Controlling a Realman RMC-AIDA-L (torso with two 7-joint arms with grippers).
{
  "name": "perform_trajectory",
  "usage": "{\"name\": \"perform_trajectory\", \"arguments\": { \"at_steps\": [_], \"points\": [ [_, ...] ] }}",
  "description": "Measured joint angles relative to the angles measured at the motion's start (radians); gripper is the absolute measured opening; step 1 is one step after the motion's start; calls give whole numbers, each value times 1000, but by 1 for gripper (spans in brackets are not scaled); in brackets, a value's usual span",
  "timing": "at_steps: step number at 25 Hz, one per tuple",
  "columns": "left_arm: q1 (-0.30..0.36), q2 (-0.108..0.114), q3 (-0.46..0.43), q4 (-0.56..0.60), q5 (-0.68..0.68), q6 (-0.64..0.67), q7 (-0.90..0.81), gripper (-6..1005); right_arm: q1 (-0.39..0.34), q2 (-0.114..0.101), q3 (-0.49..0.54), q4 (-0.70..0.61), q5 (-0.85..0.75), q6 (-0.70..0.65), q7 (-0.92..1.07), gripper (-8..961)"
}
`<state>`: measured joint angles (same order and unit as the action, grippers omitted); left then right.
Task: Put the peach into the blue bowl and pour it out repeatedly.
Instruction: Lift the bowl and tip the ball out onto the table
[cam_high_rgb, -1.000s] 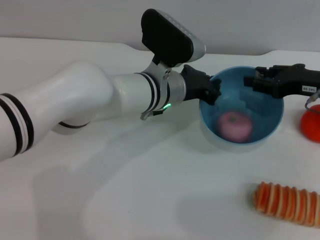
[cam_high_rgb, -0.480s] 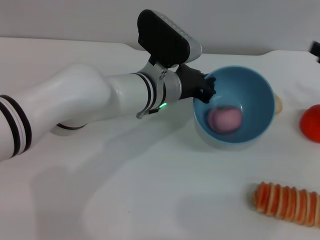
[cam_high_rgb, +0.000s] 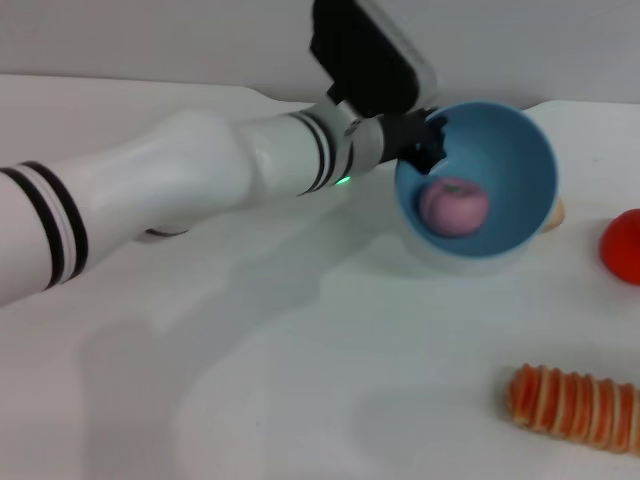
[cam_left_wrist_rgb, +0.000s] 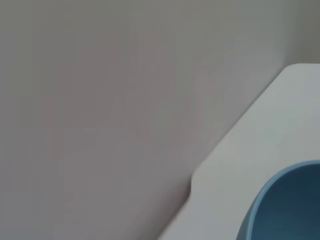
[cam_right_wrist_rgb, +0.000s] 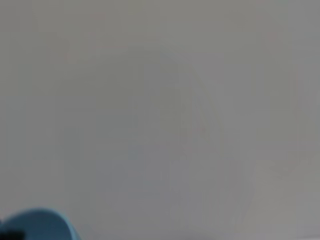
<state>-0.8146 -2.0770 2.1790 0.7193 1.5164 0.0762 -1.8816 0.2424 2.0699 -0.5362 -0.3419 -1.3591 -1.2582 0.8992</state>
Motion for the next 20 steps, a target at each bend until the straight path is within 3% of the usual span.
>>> {"name": "perform_trajectory", "arguments": {
  "at_steps": [6, 9, 13, 20],
  "points": [
    [-12, -1, 6, 84, 192, -48, 1, -2, -31, 4, 174, 162, 33, -5, -148, 460],
    [-10, -1, 51, 127, 303, -108, 1, -2, -47, 5, 235, 208, 57, -18, -207, 457],
    [-9, -2, 137, 151, 400, -203, 35, -2, -58, 5, 247, 224, 63, -26, -217, 453],
    [30, -2, 317, 174, 512, -417, 242, -1, -55, 5, 249, 237, 69, -26, -219, 446]
  ]
}}
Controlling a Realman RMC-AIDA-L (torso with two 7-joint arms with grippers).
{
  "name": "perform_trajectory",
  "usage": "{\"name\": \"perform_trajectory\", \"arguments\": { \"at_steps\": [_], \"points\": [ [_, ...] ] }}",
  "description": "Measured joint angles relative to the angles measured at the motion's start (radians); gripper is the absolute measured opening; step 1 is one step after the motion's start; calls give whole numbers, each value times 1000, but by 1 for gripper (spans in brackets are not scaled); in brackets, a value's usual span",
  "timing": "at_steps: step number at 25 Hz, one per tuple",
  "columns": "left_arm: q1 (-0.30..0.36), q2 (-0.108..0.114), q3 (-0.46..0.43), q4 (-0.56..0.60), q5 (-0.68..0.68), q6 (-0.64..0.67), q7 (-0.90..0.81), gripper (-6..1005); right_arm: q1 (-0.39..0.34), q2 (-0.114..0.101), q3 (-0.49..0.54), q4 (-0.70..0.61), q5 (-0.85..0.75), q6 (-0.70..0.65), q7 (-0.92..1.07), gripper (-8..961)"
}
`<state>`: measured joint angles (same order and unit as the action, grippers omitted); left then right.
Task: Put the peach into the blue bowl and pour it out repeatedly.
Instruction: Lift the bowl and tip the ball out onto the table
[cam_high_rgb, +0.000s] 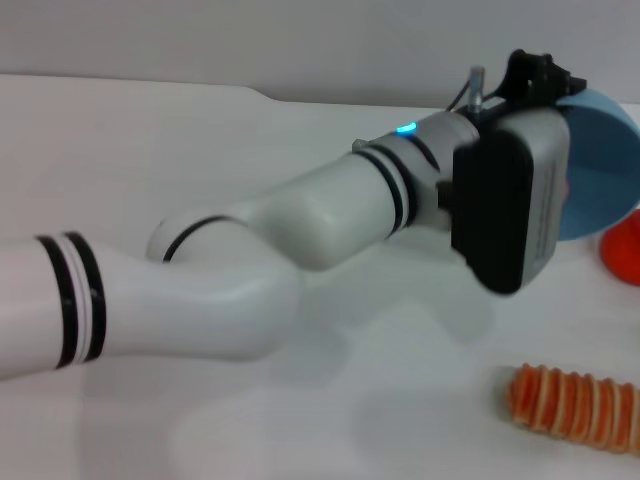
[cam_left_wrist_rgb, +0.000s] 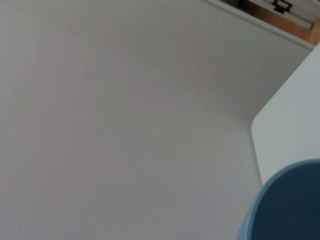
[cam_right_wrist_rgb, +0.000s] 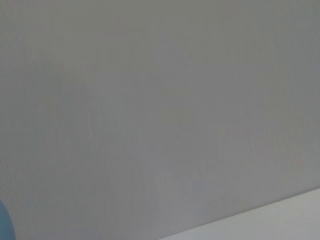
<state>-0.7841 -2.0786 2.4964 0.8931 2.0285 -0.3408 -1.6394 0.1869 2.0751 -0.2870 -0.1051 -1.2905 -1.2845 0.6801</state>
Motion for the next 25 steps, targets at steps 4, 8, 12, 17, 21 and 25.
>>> {"name": "perform_trajectory", "arguments": {
  "at_steps": [4, 8, 12, 17, 21, 25],
  "points": [
    [34, 0, 48, 9, 82, -98, 69, -1, 3, 0, 0, 1, 0, 0, 0, 443],
    [58, 0, 84, 13, 137, -146, 112, -2, 4, 0, 1, 1, 1, -1, 0, 439],
    [71, 0, 111, 13, 150, -172, 125, -2, 6, 0, 1, 2, 1, 0, 0, 435],
    [78, 0, 53, 26, 24, -176, 32, -2, 14, -1, 2, 7, 0, 7, 32, 430],
    [70, 0, -81, 43, -192, -64, -42, -1, 24, -6, -10, 1, -9, 7, 127, 426],
    [59, 4, -261, 36, -409, 191, -47, -1, 38, -9, -55, -47, -52, 5, 217, 422]
  ]
}}
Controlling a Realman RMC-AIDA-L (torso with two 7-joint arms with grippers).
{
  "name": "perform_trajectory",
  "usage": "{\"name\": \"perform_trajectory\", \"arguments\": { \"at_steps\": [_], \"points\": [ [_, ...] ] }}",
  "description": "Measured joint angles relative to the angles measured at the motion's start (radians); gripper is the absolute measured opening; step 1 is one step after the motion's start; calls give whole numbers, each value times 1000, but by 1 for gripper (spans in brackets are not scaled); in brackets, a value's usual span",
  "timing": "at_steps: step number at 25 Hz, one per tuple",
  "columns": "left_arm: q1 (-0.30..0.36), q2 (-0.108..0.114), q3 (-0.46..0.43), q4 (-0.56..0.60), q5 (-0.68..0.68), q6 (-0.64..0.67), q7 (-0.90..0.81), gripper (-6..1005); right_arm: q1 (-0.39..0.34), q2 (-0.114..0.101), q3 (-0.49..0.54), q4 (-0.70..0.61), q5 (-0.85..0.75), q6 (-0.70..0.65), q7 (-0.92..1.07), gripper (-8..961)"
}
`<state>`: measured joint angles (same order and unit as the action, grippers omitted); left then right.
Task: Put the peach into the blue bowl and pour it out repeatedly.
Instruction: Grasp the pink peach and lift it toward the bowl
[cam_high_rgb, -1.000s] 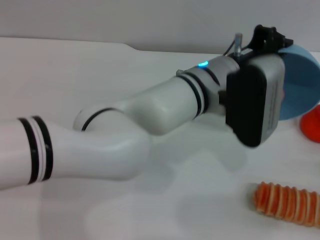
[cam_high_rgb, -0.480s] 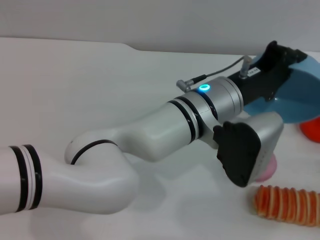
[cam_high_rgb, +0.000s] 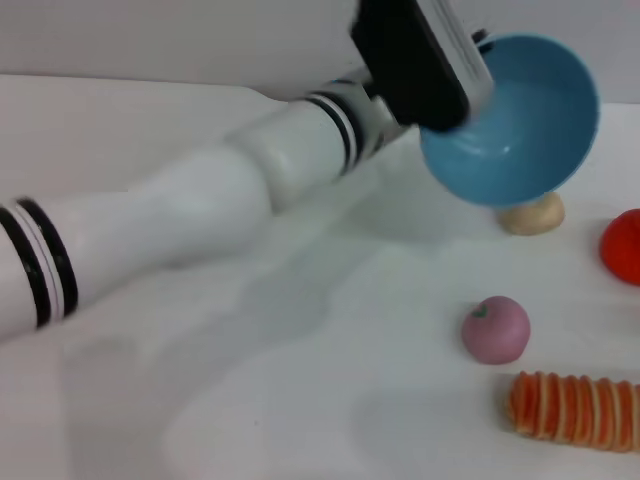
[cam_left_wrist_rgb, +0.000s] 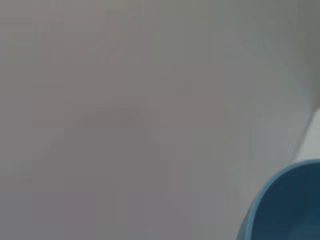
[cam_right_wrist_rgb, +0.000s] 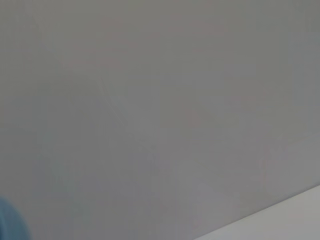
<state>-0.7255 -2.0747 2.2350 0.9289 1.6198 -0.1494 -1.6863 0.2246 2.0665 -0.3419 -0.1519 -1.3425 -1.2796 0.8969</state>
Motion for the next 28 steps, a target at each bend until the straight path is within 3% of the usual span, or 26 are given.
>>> {"name": "perform_trajectory", "arguments": {
  "at_steps": [4, 8, 11, 14, 20, 21, 28],
  "points": [
    [-20, 8, -167, -66, -78, 256, -31, -1, 8, 0, -10, -69, -61, 6, 100, 419],
    [-42, 18, -317, -160, -54, 472, -211, -2, 11, 0, -11, -156, -133, 3, 224, 415],
    [-76, 22, -409, -219, 65, 648, -394, -2, 26, 0, -11, -260, -261, 3, 348, 412],
    [-92, 20, -477, -228, 289, 782, -616, -2, 54, 0, -11, -361, -387, 0, 479, 409],
    [-74, 18, -538, -228, 366, 803, -716, -3, 121, -1, -40, -653, -745, -95, 858, 403],
    [-73, 18, -547, -232, 368, 803, -718, -3, 152, -5, -62, -742, -885, -163, 986, 402],
    [-72, 14, -565, -268, 372, 761, -727, -1, 251, -15, -122, -751, -1029, -290, 1106, 396]
  ]
}}
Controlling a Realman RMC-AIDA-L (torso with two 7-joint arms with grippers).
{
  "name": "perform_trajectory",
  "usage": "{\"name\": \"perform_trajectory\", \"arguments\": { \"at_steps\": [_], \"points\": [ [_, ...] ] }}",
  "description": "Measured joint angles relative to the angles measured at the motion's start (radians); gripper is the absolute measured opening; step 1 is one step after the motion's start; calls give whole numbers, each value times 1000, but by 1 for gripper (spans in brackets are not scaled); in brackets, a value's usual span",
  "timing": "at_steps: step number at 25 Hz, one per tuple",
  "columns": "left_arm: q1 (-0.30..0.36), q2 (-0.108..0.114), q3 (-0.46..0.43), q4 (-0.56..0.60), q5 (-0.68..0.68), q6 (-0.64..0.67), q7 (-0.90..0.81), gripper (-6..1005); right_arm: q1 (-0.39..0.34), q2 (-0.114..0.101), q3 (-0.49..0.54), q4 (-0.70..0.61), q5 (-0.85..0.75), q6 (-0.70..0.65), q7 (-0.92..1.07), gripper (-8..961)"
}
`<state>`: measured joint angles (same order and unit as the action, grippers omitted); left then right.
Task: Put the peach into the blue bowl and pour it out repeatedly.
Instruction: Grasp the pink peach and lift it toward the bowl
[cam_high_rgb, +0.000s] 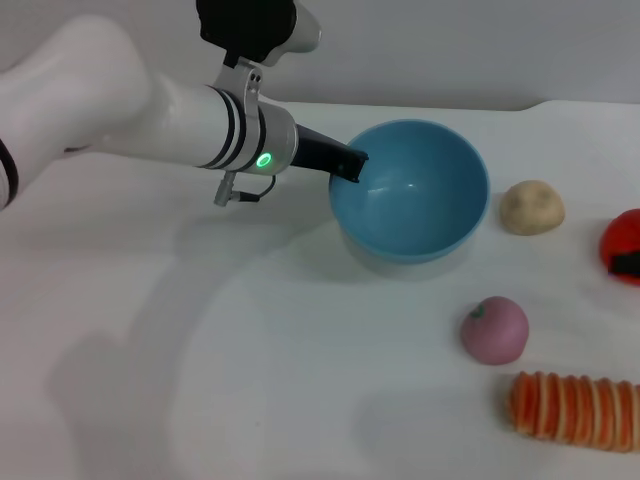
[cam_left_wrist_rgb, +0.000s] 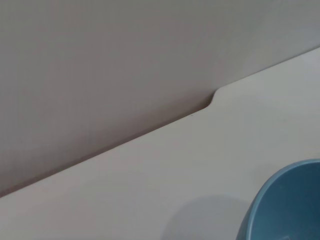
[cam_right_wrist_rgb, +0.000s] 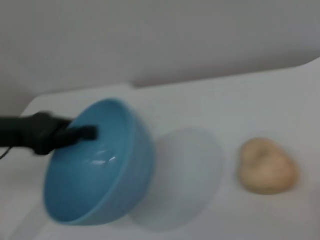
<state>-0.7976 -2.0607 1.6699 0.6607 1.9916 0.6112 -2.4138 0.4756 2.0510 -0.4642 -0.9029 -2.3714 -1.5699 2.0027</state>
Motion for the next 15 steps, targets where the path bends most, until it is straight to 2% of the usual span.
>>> {"name": "perform_trajectory", "arguments": {
  "at_steps": [3, 7, 15],
  "points": [
    [-2, -3, 5, -9, 0, -15, 0, -1, 31, 9, -66, 48, -7, 41, 11, 393],
    [-2, -4, 5, -10, 1, -22, 0, -2, 82, 2, -125, 160, -33, 113, 66, 389],
    [1, -5, 6, -14, 1, -35, -1, -1, 124, 9, -169, 272, -53, 195, 82, 381]
  ]
}}
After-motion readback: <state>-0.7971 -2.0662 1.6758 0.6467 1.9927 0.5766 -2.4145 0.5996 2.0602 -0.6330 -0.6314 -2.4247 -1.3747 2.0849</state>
